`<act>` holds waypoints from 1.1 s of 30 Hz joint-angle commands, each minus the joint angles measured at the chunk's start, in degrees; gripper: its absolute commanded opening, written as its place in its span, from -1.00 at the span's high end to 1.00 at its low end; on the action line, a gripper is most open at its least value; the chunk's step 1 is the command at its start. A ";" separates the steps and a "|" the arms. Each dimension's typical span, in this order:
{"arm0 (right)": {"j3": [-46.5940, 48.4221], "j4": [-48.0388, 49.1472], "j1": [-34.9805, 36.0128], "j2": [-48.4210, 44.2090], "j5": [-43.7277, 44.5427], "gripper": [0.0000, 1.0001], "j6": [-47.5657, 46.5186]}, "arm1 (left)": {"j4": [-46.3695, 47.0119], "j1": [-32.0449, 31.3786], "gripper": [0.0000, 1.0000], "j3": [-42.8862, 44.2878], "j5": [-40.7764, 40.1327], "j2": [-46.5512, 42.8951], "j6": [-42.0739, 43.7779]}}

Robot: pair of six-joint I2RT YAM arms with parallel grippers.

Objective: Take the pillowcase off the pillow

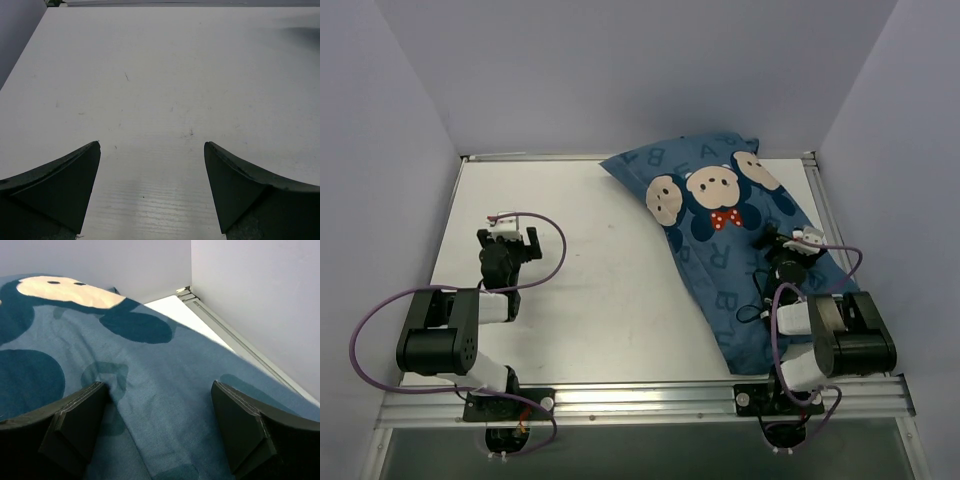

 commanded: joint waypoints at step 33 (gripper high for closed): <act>74.11 -116.97 8.23 -0.03 -26.69 1.00 8.25 | -104.97 3.37 -0.88 46.51 29.23 -13.14 24.46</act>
